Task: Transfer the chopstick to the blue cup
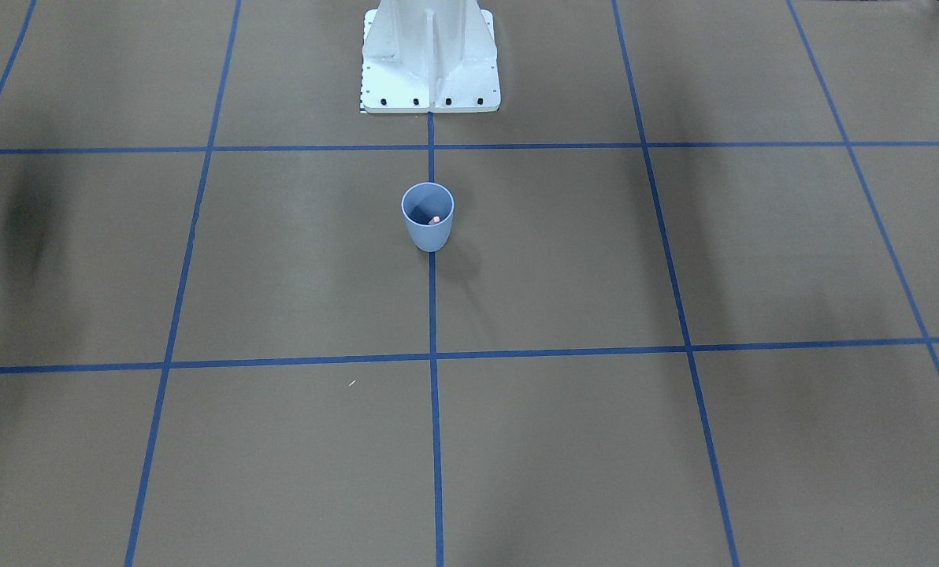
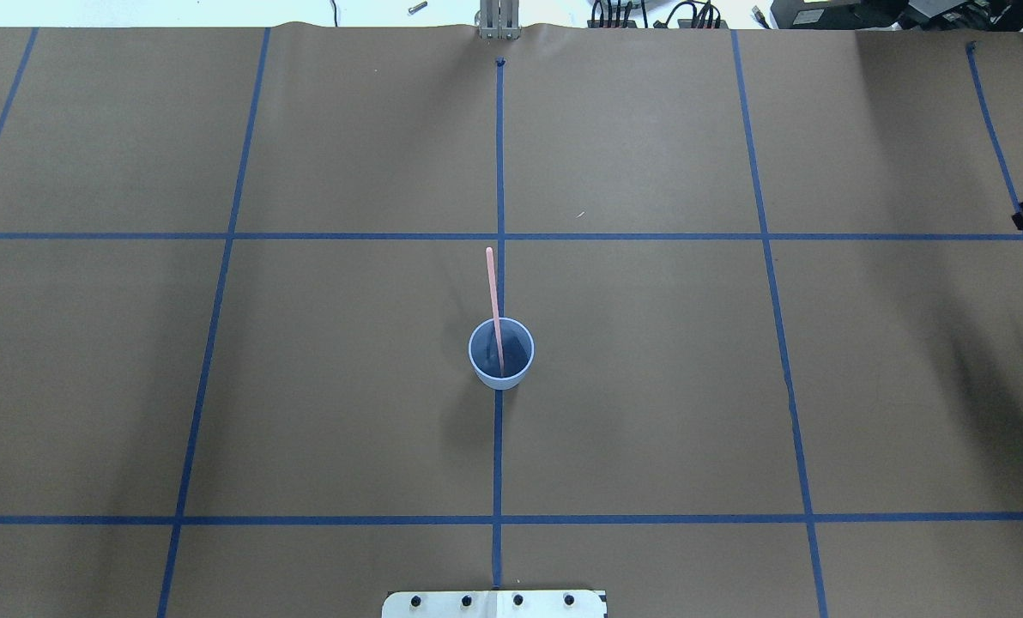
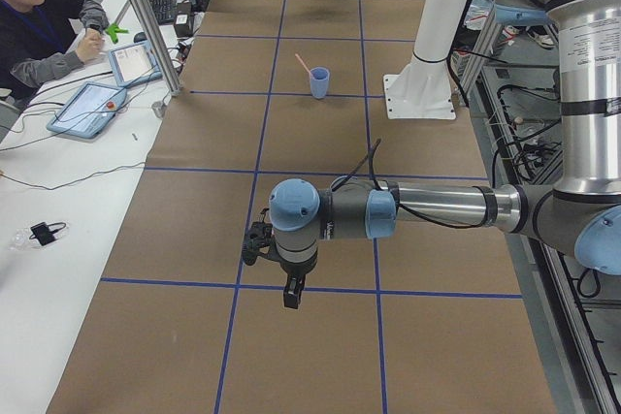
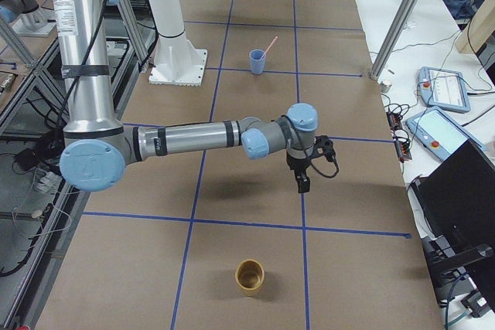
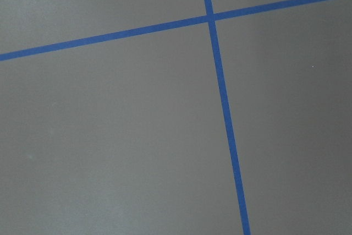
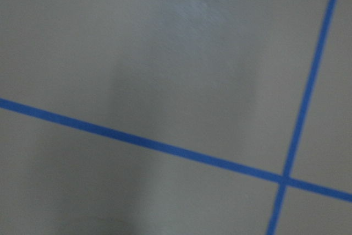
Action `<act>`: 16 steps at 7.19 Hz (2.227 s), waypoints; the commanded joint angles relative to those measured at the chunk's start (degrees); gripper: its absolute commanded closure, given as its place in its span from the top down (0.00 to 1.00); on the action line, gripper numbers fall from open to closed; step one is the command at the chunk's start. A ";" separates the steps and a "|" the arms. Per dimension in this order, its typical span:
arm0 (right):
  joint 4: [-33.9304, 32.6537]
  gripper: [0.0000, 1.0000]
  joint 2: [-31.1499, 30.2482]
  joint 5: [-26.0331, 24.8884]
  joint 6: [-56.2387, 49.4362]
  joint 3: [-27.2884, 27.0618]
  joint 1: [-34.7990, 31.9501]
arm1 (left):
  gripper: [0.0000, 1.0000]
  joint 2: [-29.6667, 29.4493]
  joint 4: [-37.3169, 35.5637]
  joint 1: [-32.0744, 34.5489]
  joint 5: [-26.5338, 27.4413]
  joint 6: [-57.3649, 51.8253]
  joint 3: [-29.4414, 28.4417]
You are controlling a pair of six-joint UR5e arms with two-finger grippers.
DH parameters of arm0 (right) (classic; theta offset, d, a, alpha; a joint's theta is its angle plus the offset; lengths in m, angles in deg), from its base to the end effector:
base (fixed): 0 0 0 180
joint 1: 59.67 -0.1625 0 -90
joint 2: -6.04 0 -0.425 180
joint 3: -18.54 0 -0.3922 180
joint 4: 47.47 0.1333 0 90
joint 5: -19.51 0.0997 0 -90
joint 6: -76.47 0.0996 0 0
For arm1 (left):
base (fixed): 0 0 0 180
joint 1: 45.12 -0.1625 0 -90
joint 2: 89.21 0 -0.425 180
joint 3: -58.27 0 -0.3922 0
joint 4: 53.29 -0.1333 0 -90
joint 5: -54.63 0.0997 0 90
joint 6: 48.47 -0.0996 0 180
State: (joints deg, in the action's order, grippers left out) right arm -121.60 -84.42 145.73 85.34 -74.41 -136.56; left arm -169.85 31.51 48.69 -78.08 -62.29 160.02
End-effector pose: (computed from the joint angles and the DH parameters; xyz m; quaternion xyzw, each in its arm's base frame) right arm -0.0428 -0.5120 0.6153 0.0904 -0.3301 -0.0843 0.9358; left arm -0.0934 -0.4134 0.6435 0.0332 0.3632 0.0723 0.9283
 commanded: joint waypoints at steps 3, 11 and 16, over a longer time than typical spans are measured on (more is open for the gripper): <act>-7.36 1.00 -7.11 -2.21 -17.07 -1.26 -13.33 | 0.99 0.22 -0.34 0.15 -0.09 0.02 -0.24; -11.58 1.00 -11.41 3.06 -22.49 -3.38 -15.04 | 0.99 0.04 0.10 0.06 -0.09 -0.51 1.08; -10.33 1.00 -11.32 3.50 -22.76 -3.03 -15.04 | 0.99 0.05 0.10 0.06 -0.18 -0.59 1.43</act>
State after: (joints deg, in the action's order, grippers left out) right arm -131.82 -95.74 149.19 62.57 -77.48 -151.60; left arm -169.81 31.62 48.75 -78.19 -62.89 161.25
